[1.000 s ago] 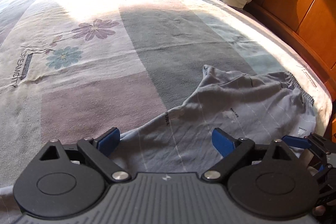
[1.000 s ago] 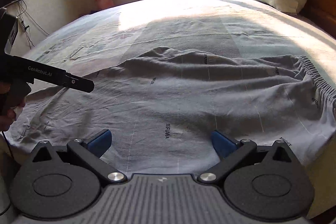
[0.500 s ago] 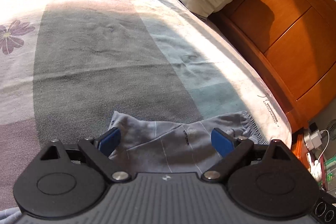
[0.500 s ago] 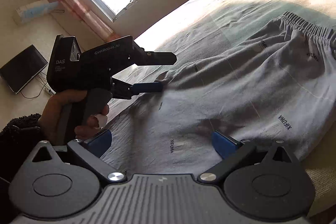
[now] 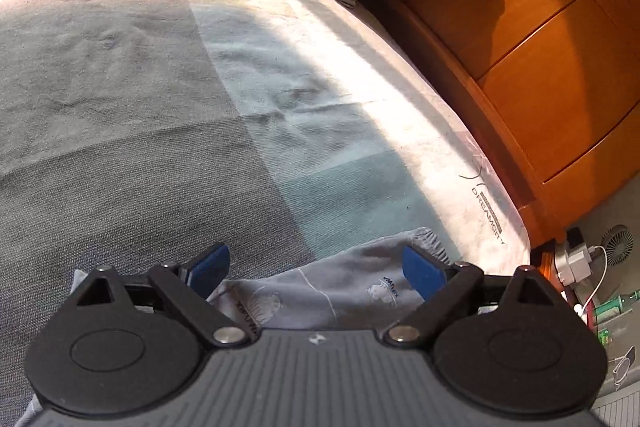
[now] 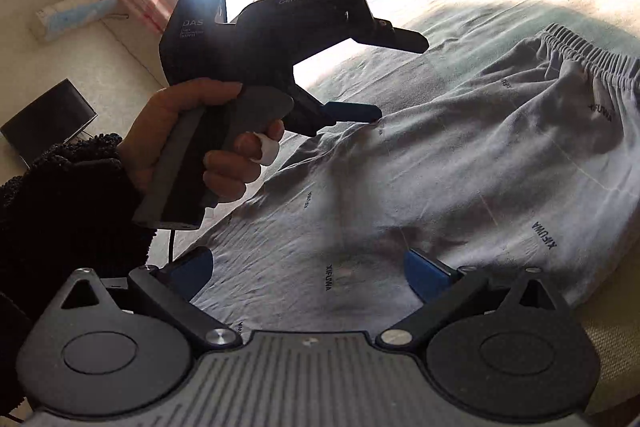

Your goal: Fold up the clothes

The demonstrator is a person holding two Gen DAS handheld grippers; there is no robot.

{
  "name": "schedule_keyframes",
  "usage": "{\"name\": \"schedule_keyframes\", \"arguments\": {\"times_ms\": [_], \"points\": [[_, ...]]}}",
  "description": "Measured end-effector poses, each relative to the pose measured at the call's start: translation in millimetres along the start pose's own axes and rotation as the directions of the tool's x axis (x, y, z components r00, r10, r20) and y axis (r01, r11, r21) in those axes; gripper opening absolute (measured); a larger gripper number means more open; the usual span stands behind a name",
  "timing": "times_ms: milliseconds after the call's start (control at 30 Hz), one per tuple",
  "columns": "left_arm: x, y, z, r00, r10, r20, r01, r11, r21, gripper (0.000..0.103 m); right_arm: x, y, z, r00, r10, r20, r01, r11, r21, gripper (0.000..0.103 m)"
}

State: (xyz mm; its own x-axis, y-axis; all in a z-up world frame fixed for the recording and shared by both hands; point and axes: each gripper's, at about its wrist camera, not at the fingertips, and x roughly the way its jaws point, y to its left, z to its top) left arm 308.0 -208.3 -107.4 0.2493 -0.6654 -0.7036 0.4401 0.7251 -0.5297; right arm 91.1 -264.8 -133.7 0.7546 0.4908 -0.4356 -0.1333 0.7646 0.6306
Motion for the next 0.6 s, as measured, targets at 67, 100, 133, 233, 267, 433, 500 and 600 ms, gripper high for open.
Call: {"name": "schedule_keyframes", "arguments": {"times_ms": [67,100,133,233,267,433,500,600], "points": [[3,-7,-3,1.0,-0.007,-0.021,0.008,1.0,0.025,0.094,-1,0,-1,1.0,0.0,0.0,0.0,1.0,0.0,0.103],[5,-10,-5,0.999,-0.011,-0.032,0.012,0.999,0.037,0.094,-1,0,-1,1.0,0.0,0.0,0.0,1.0,0.0,0.103],[6,-14,-6,0.999,-0.014,-0.043,0.016,0.999,0.049,0.094,-1,0,-1,1.0,-0.001,0.0,0.001,1.0,0.0,0.103],[13,-18,-11,0.997,-0.005,-0.082,0.011,0.998,0.069,0.092,0,1,0,1.0,-0.006,0.0,0.006,1.0,0.0,0.103],[10,-17,-10,0.997,-0.014,-0.074,0.018,0.998,0.06,0.092,0,1,0,1.0,-0.008,0.0,0.008,1.0,0.0,0.103],[-61,-34,-5,0.996,0.086,-0.035,-0.079,0.982,0.169,0.093,0,-1,2,1.0,-0.011,0.002,0.011,1.0,0.008,0.103],[-97,-34,-8,0.982,0.186,-0.021,-0.178,0.963,0.204,0.093,1,0,2,1.0,-0.016,0.004,0.016,1.0,0.008,0.103],[-157,-24,-22,0.942,0.334,-0.015,-0.325,0.924,0.201,0.094,0,1,1,1.0,-0.02,0.01,0.02,1.0,0.007,0.103]]}}
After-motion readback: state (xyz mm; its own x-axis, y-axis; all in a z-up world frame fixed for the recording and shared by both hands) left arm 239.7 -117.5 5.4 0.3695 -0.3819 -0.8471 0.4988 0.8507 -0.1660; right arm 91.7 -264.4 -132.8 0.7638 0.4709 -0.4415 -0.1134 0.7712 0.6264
